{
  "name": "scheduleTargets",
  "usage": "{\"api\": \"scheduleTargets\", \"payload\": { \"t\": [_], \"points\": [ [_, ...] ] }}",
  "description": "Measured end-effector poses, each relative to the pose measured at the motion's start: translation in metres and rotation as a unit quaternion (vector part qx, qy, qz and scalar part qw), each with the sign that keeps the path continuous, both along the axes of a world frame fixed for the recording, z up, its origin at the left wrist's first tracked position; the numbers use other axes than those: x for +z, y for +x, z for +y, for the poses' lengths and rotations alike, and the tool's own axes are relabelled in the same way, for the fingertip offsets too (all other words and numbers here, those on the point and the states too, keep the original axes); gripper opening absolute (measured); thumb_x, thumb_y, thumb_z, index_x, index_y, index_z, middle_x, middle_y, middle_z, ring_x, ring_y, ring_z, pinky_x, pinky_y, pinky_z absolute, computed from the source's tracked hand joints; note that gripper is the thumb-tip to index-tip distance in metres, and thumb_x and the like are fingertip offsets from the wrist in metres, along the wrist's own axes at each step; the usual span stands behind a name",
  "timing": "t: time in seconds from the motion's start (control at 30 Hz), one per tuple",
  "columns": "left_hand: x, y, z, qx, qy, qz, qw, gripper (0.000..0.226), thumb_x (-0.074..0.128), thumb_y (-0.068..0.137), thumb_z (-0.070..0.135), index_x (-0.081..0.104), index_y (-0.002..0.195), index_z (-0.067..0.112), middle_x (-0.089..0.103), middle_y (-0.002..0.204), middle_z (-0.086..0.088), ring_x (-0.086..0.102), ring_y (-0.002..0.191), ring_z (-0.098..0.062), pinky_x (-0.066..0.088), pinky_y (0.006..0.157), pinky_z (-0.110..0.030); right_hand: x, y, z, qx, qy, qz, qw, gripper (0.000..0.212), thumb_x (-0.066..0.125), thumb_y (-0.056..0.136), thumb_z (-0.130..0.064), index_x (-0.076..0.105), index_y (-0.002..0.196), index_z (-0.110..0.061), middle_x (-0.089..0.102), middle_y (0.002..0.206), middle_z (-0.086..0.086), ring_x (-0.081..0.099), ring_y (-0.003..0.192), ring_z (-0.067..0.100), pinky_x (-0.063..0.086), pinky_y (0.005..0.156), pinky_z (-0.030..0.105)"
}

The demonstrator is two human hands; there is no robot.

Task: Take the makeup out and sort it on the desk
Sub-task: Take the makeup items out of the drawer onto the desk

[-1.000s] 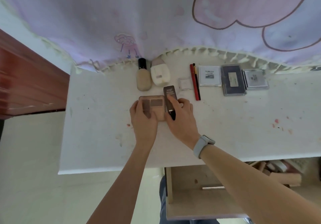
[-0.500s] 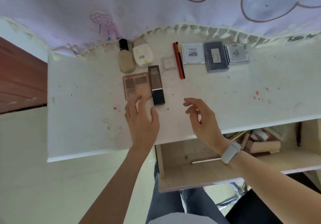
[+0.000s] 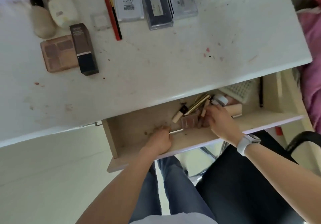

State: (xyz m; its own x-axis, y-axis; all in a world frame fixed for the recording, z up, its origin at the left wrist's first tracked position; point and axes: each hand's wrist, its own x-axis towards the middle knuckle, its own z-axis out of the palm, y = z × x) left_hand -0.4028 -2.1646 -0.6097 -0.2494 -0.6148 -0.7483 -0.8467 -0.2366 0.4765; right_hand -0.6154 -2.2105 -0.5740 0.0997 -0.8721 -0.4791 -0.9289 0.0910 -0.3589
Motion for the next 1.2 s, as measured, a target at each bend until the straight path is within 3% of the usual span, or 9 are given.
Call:
{"api": "scheduleTargets", "payload": {
  "t": [0.13,0.33,0.47,0.63,0.73,0.8,1.0,1.1,1.2],
  "points": [
    [-0.013,-0.017,-0.007,-0.031,0.059,-0.081,0.994,0.043,0.036,0.092,0.022,0.039,0.134,0.012,0.027,0.146,-0.013,0.025,0.131,-0.034,0.021,0.106,-0.048,-0.015,-0.005,-0.003,-0.066,0.025,0.023,0.997,0.025,0.047,0.091,-0.017,0.051,0.110,0.000,0.051,0.114,0.022,0.052,0.100,0.039,0.041,0.072,0.038],
    [-0.020,-0.017,-0.013,-0.006,0.067,-0.020,0.998,0.031,0.040,0.094,0.021,0.049,0.122,0.012,0.051,0.128,-0.012,0.050,0.110,-0.026,0.041,0.094,-0.037,-0.026,0.000,-0.013,-0.097,0.102,0.033,0.990,0.043,0.045,0.089,-0.053,0.042,0.065,-0.017,0.053,0.063,0.006,0.061,0.075,0.033,0.042,0.061,0.032],
    [-0.018,-0.016,-0.012,0.109,-0.003,0.005,0.994,0.019,0.036,0.096,0.028,0.043,0.111,0.018,0.057,0.112,-0.010,0.051,0.084,-0.020,0.038,0.071,-0.031,-0.032,0.009,-0.022,-0.110,0.143,0.041,0.983,0.036,0.041,0.093,-0.045,0.055,0.094,-0.012,0.063,0.077,0.010,0.060,0.081,0.031,0.041,0.063,0.031],
    [-0.018,-0.033,-0.030,0.157,-0.089,-0.030,0.983,0.035,0.048,0.091,0.033,0.040,0.117,0.011,0.052,0.112,-0.013,0.056,0.090,-0.032,0.041,0.068,-0.031,-0.037,0.020,-0.021,-0.149,0.156,0.033,0.976,0.037,0.050,0.087,-0.029,0.049,0.119,-0.011,0.057,0.113,0.020,0.059,0.097,0.034,0.050,0.073,0.034],
    [-0.019,-0.042,-0.040,0.140,-0.121,-0.056,0.981,0.037,0.054,0.086,0.020,0.041,0.120,0.010,0.055,0.110,-0.015,0.055,0.096,-0.033,0.041,0.069,-0.033,-0.038,0.021,-0.024,-0.093,0.178,0.076,0.977,0.059,0.043,0.092,-0.028,0.016,0.145,-0.027,0.042,0.126,0.019,0.053,0.110,0.034,0.051,0.083,0.039],
    [-0.021,-0.046,-0.044,0.118,-0.136,-0.065,0.982,0.039,0.055,0.085,0.017,0.041,0.121,0.010,0.057,0.109,-0.016,0.054,0.099,-0.034,0.042,0.071,-0.035,-0.039,0.022,-0.025,-0.093,0.178,0.090,0.976,0.060,0.043,0.093,-0.026,0.015,0.146,-0.028,0.042,0.127,0.016,0.053,0.111,0.033,0.051,0.083,0.039],
    [-0.021,-0.048,-0.043,0.066,-0.135,-0.075,0.986,0.038,0.058,0.084,0.020,0.045,0.118,0.007,0.051,0.116,-0.014,0.048,0.106,-0.030,0.043,0.077,-0.037,-0.039,0.015,-0.024,-0.091,0.184,0.000,0.979,0.042,0.048,0.088,-0.022,0.049,0.130,-0.013,0.060,0.087,0.010,0.059,0.083,0.028,0.044,0.065,0.031],
    [-0.012,-0.037,-0.043,0.103,-0.086,-0.067,0.989,0.022,0.058,0.082,0.027,0.048,0.095,0.014,0.052,0.107,-0.009,0.050,0.085,-0.023,0.039,0.067,-0.029,-0.027,0.010,-0.025,-0.093,0.199,-0.066,0.973,0.036,0.049,0.088,-0.018,0.054,0.123,-0.015,0.045,0.058,0.002,0.048,0.061,0.021,0.040,0.060,0.031],
    [0.009,-0.023,-0.040,0.148,-0.046,-0.037,0.987,0.018,0.059,0.076,0.028,0.043,0.074,0.022,0.054,0.082,0.000,0.048,0.066,-0.015,0.033,0.054,-0.025,-0.006,0.008,-0.027,-0.012,0.204,-0.079,0.976,0.027,0.045,0.088,-0.014,0.050,0.104,-0.035,0.040,0.059,0.003,0.048,0.059,0.021,0.040,0.054,0.031]
  ]
}}
